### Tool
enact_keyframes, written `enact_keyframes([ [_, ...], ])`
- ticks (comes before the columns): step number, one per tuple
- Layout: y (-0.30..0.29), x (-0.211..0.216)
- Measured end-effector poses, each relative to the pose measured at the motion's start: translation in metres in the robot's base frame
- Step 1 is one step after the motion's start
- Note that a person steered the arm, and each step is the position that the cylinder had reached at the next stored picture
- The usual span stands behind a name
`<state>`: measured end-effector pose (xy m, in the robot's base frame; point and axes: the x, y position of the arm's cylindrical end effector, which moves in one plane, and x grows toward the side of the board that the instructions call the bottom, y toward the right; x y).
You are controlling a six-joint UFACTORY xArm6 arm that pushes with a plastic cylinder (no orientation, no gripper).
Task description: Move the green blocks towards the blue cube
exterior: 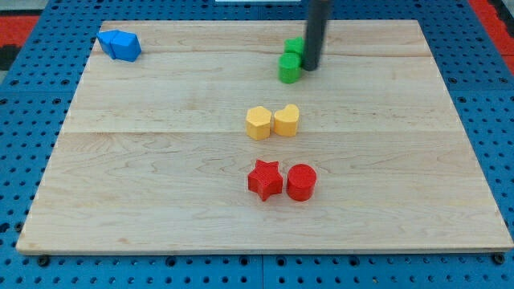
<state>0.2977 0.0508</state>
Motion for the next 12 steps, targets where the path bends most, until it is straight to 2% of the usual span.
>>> enact_keyframes([
  [1, -0.081, -0.008],
  [2, -0.010, 0.008],
  [3, 0.012, -0.033],
  [4, -0.102, -0.051],
  [5, -0.154, -0.071],
  [6, -0.087, -0.076],
  [7, -0.143, -0.104],
  [9, -0.241, -0.104],
  [10, -0.218, -0.102],
  [11, -0.113, -0.061],
  [12, -0.045, 0.018],
])
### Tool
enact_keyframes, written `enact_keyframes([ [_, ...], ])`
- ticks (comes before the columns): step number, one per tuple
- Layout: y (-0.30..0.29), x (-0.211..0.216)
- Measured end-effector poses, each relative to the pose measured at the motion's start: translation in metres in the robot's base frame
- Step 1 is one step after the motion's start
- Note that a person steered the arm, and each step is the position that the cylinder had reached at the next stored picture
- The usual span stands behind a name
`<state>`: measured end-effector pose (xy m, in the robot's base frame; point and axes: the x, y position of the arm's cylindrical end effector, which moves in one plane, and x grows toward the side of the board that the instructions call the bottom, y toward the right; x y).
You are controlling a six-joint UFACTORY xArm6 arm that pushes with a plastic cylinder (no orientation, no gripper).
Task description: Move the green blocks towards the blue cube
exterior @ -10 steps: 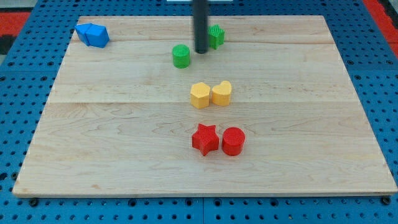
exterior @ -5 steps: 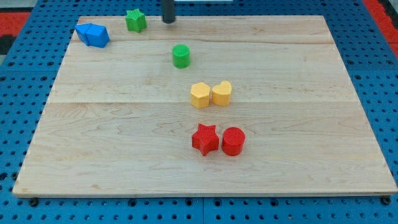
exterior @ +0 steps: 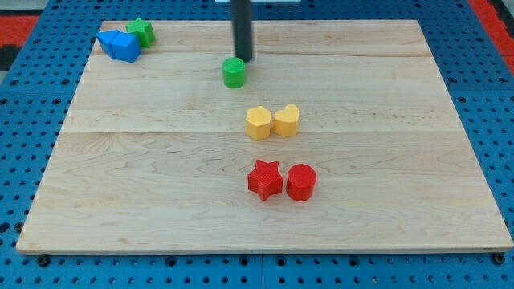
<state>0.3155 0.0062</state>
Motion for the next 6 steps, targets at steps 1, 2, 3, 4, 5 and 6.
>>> enact_keyframes([
  [1, 0.018, 0.014],
  [2, -0.053, -0.009],
  [3, -0.130, -0.020],
  [4, -0.055, -0.009],
  [5, -0.114, 0.019],
  [6, -0.138, 0.023],
])
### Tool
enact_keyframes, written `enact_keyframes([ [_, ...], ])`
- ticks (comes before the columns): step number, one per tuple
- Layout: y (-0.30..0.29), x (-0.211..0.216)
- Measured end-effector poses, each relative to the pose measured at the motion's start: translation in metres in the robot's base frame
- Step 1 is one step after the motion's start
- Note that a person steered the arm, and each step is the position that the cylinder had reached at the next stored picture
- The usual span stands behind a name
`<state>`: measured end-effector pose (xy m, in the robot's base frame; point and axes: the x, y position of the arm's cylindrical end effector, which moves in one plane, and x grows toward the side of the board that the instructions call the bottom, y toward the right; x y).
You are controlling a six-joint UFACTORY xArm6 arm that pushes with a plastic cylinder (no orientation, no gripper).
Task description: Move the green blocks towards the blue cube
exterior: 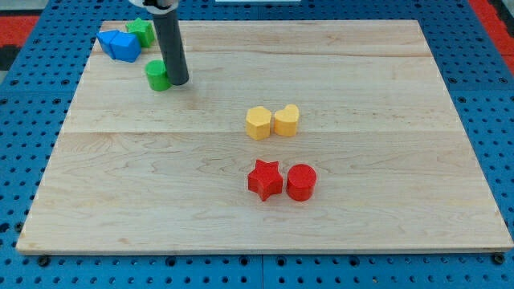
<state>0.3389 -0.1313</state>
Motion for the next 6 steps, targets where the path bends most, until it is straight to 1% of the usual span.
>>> enact_keyframes([
  [1, -0.011, 0.021],
  [2, -0.045, 0.017],
  [3, -0.046, -0.023],
  [4, -0.040, -0.023],
  [5, -0.022, -0.027],
  [6, -0.055, -0.034],
])
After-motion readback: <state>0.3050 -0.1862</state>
